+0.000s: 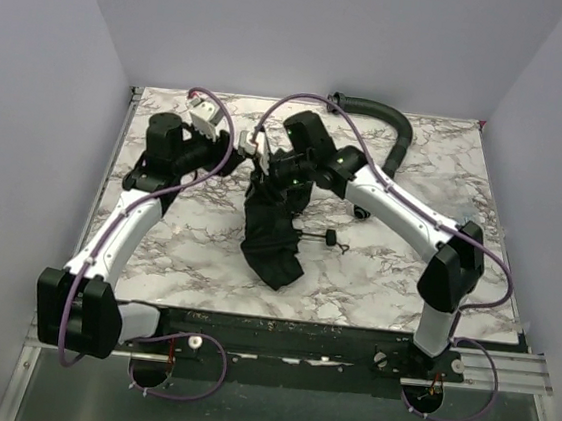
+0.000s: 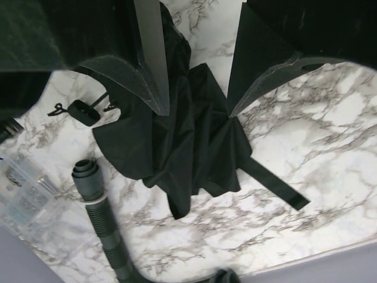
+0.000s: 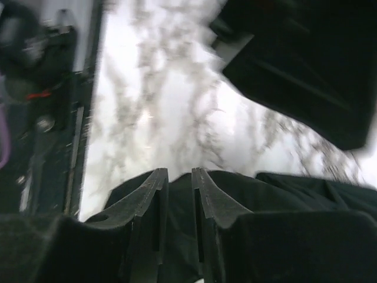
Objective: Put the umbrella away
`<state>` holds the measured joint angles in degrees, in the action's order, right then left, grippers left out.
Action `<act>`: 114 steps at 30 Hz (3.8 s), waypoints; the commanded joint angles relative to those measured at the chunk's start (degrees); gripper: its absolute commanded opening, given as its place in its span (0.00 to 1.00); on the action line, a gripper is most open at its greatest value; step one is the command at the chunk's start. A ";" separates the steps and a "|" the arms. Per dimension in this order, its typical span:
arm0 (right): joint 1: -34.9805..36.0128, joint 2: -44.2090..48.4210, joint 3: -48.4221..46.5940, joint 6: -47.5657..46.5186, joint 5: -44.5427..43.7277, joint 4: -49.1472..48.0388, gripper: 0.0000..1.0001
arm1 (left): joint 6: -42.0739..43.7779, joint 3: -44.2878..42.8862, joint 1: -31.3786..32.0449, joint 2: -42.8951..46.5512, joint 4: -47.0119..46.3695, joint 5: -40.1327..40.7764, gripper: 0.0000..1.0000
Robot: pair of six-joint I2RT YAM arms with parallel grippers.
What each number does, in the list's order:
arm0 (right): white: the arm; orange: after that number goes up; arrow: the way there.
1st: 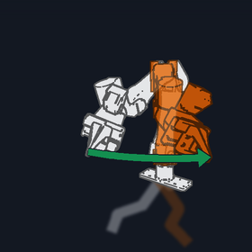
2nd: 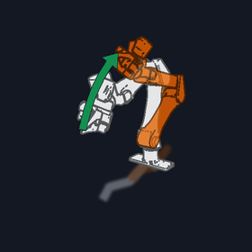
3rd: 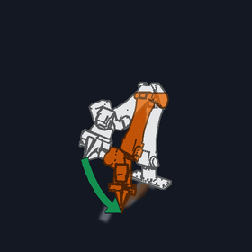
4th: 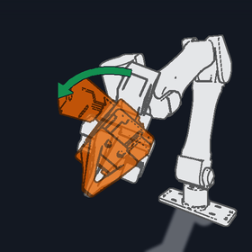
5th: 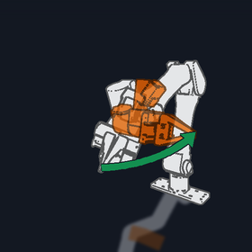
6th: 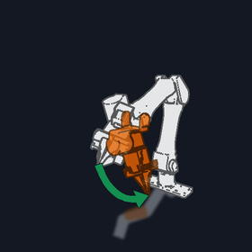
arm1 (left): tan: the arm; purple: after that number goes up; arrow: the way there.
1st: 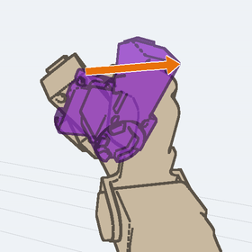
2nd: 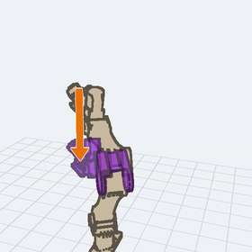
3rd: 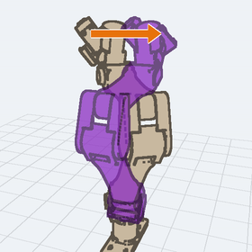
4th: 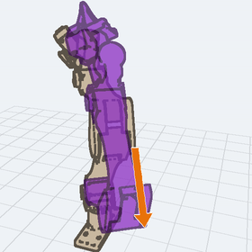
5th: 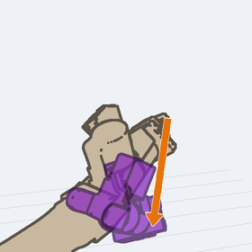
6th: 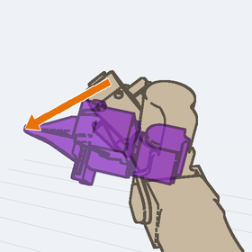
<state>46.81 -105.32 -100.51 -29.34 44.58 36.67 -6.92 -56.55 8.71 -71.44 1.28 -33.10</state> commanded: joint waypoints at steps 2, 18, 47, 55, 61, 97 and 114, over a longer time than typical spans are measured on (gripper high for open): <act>-1.93 -3.34 4.32 19.28 -20.50 -15.55 0.26 | -1.08 3.52 -2.91 7.66 0.84 9.50 0.46; -10.56 -8.68 22.09 19.70 -24.55 -21.66 0.24 | -4.56 9.71 -1.85 7.24 -4.18 -10.38 0.49; 1.95 -1.21 17.57 -15.89 -9.68 2.65 0.26 | -7.94 -11.48 11.68 -34.97 23.22 6.76 0.04; 2.43 -5.76 25.68 -9.47 -28.74 -10.30 0.06 | -8.09 -11.92 11.64 -34.44 23.42 5.68 0.04; 1.93 -9.20 24.65 -7.29 -31.67 -11.08 0.08 | -8.94 -11.91 11.68 -33.61 23.02 4.36 0.12; 2.73 -6.47 24.93 -16.12 -30.34 -18.25 1.00 | -11.99 15.28 -3.60 21.81 -1.76 13.66 0.71; -2.19 -15.65 21.63 -23.05 -21.16 -6.77 0.29 | 25.09 37.84 6.36 56.14 -9.46 -12.13 0.81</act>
<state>47.51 -116.22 -80.38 -48.88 21.54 21.06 3.20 -17.72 9.72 -19.18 -12.71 -35.75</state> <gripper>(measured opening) 0.356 0.816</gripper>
